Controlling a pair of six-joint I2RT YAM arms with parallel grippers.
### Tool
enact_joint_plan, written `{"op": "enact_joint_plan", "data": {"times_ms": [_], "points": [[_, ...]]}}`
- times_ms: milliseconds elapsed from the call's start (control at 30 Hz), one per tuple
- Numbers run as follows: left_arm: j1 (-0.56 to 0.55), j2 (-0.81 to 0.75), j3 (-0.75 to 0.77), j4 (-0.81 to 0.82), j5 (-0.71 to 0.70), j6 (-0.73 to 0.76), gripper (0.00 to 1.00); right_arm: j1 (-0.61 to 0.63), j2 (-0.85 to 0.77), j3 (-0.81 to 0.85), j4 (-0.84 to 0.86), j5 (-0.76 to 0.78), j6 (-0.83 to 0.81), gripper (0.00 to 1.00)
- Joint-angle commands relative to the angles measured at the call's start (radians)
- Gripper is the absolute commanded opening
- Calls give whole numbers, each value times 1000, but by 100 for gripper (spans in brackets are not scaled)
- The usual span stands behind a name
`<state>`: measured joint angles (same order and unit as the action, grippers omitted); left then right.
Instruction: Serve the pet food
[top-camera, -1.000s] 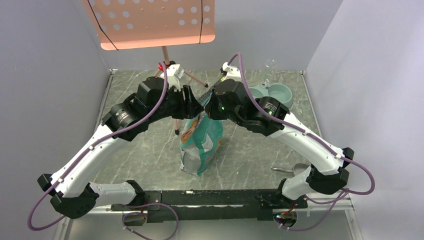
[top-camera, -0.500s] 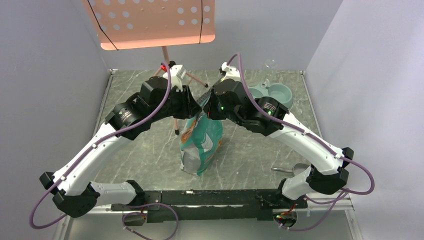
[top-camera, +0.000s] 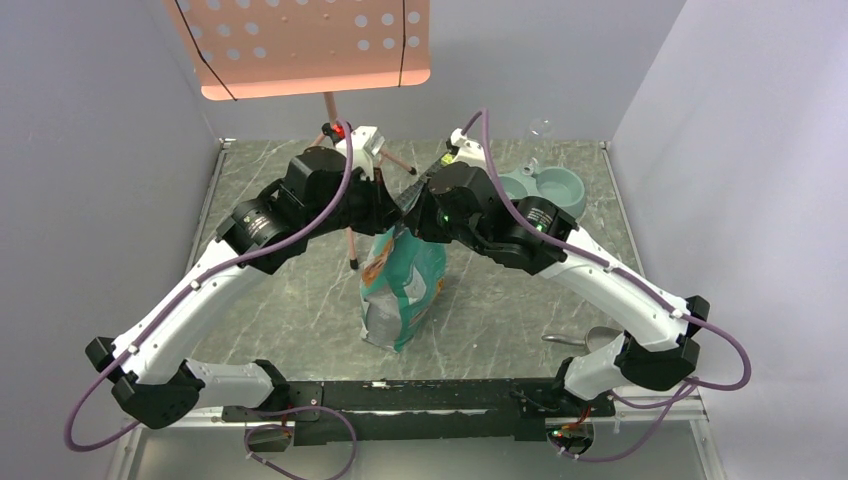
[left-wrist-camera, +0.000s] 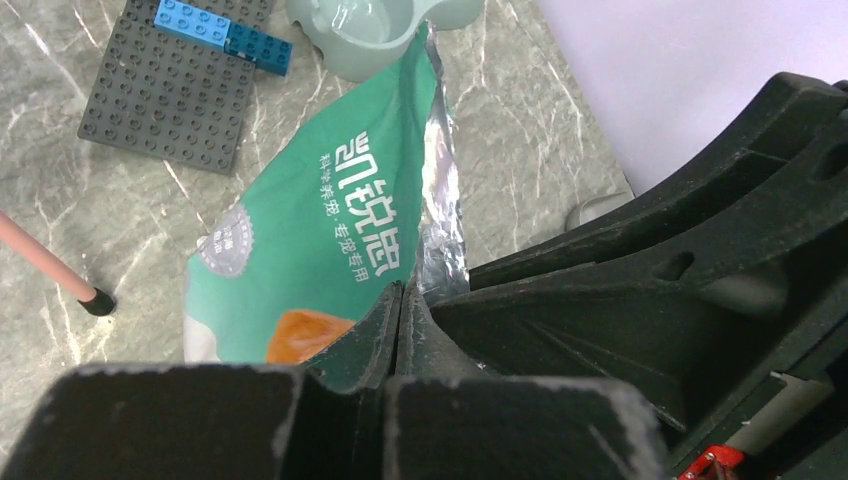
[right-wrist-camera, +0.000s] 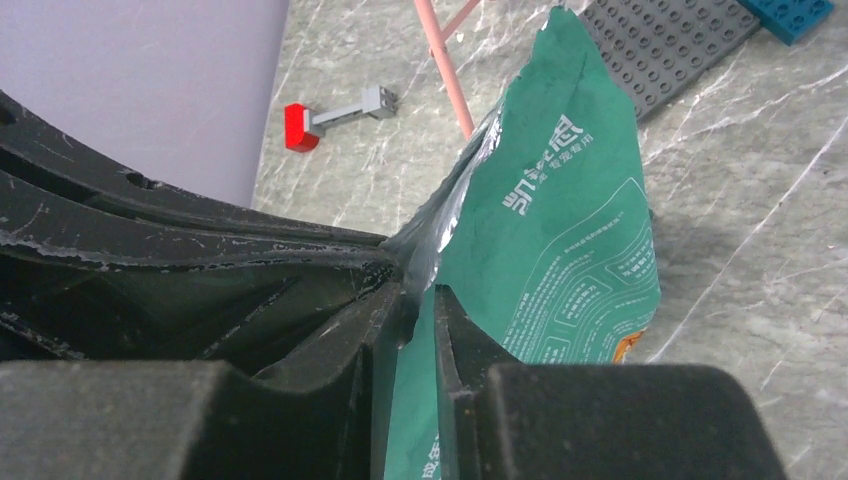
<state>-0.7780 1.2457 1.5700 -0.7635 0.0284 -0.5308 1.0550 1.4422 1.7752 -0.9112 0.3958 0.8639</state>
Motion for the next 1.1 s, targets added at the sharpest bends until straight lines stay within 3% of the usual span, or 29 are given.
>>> {"op": "enact_joint_plan", "data": {"times_ms": [0, 267, 400, 500, 567, 600, 700, 733, 867, 1067], "points": [[0, -14, 49, 73, 37, -3, 0, 7, -25, 17, -5, -11, 88, 24], [0, -18, 57, 96, 76, -33, 0, -43, -61, -68, 122, -110, 133, 26], [0, -18, 56, 106, 85, -36, 0, -82, -121, -206, 271, -204, 162, 2], [-12, -10, 72, 58, 16, -15, 0, -105, -145, -263, 313, -228, 176, 0], [-66, 16, 118, -21, -150, 52, 0, -101, -126, -213, 217, -175, 155, 0], [-106, 42, 157, -75, -296, 89, 0, -83, -89, -141, 77, -101, 153, 0], [-186, 153, 299, -242, -550, 147, 0, -25, 127, 247, -490, 161, 236, 0], [-200, 181, 338, -276, -603, 156, 0, 12, 190, 347, -577, 245, 241, 0], [-210, 195, 344, -282, -718, 188, 0, 29, 120, 231, -588, 264, 280, 0], [-207, 125, 291, -186, -648, 189, 0, 3, 65, 165, -540, 252, 228, 0]]}}
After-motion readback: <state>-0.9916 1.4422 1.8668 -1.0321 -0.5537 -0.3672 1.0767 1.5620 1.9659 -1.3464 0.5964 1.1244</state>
